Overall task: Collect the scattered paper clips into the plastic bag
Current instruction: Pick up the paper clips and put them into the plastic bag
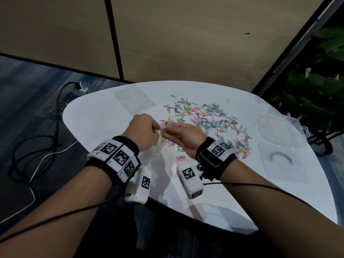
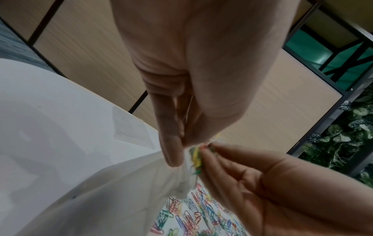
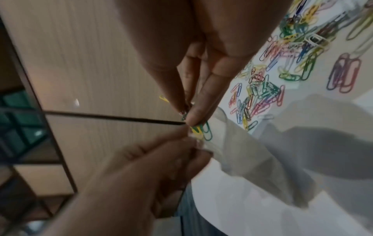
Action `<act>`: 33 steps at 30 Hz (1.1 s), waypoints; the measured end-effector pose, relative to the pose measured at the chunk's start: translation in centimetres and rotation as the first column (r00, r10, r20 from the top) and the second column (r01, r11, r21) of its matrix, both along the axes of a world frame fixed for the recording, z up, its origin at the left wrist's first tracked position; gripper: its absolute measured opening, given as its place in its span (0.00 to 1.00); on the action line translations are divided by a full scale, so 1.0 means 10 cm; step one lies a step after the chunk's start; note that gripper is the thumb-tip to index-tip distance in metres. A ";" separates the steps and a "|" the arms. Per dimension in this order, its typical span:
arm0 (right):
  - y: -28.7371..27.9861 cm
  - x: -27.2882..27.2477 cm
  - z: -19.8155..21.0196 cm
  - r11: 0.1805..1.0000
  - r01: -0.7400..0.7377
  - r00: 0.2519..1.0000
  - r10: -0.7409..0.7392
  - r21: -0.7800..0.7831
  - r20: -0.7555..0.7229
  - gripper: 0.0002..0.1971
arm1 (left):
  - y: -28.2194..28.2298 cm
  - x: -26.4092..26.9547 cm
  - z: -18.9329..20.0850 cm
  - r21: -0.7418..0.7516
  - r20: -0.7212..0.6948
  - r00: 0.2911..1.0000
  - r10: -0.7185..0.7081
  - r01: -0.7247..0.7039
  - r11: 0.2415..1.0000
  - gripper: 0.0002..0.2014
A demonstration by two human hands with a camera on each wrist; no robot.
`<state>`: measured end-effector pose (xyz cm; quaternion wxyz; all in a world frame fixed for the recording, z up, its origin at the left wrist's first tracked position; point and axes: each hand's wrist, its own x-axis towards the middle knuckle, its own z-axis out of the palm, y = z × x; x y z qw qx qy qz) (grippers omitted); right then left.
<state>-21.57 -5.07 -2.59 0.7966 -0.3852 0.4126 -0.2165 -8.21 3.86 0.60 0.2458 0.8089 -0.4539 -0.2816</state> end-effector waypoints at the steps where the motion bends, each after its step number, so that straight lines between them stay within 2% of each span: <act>1: 0.04 0.04 -0.04 0.999 -0.003 0.999 0.001 -0.035 -0.044 0.06 | 0.00 0.00 0.00 -0.007 -0.011 1.000 0.005 -0.005 1.000 0.15; 6: 0.10 0.08 -0.11 0.938 -0.097 0.961 0.000 -0.334 -0.278 0.09 | 0.00 -0.04 -0.03 -0.036 -0.034 0.999 0.001 -0.002 0.999 0.12; 9: 0.12 0.05 -0.07 0.805 -0.179 0.907 -0.088 -0.566 -0.411 0.08 | -0.01 -0.04 -0.04 -0.064 -0.039 0.999 0.027 -0.029 0.998 0.12; 12: 0.13 0.07 -0.09 0.641 -0.327 0.863 -0.096 -0.694 -0.495 0.05 | -0.03 -0.05 -0.02 -0.065 -0.037 0.999 0.020 -0.022 0.998 0.13; 14: 0.11 0.08 -0.14 0.567 -0.434 0.825 -0.060 -0.700 -0.561 0.06 | -0.03 -0.05 -0.02 -0.064 -0.023 1.000 0.016 -0.017 0.998 0.13; 17: 0.08 0.10 -0.15 0.578 -0.472 0.807 -0.021 -0.666 -0.590 0.08 | -0.04 -0.05 -0.03 -0.057 -0.039 0.999 0.032 -0.034 0.998 0.14; 20: 0.07 0.10 -0.14 0.460 -0.572 0.758 -0.021 -0.680 -0.652 0.09 | -0.03 -0.07 -0.04 -0.050 -0.044 0.999 0.032 -0.034 0.998 0.14; 23: 0.09 0.08 -0.10 0.388 -0.671 0.702 0.060 -0.632 -0.710 0.16 | -0.04 -0.07 -0.03 -0.047 -0.032 0.999 0.033 -0.034 0.998 0.13; 25: 0.07 0.03 -0.03 0.396 -0.628 0.746 0.060 -0.670 -0.663 0.17 | -0.05 -0.05 -0.02 -0.042 -0.026 0.999 0.041 -0.042 0.998 0.13; 27: 0.04 -0.06 0.04 0.476 -0.482 0.841 0.016 -0.736 -0.540 0.16 | -0.05 -0.02 0.00 -0.040 -0.022 0.998 0.059 -0.059 0.997 0.14; 28: 0.02 -0.13 0.05 0.487 -0.425 0.871 -0.011 -0.763 -0.492 0.15 | -0.05 -0.01 0.01 -0.039 -0.020 0.998 0.066 -0.067 0.997 0.14; 29: 0.01 -0.21 0.03 0.445 -0.418 0.878 -0.024 -0.792 -0.477 0.15 | -0.04 0.01 0.02 -0.037 -0.015 0.997 0.070 -0.071 0.997 0.13; 30: 0.03 -0.30 0.01 0.357 -0.491 0.850 -0.006 -0.795 -0.527 0.14 | -0.03 0.03 0.03 -0.034 -0.009 0.997 0.074 -0.075 0.997 0.13; 31: 0.07 -0.40 -0.07 0.230 -0.621 0.775 0.039 -0.749 -0.631 0.14 | -0.02 0.04 0.03 -0.030 0.000 0.997 0.077 -0.077 0.997 0.13; 33: 0.24 -0.62 -0.31 -0.098 -0.866 0.478 0.123 -0.490 -0.870 0.19 | 0.00 0.07 0.04 -0.028 0.008 0.997 0.081 -0.081 0.996 0.13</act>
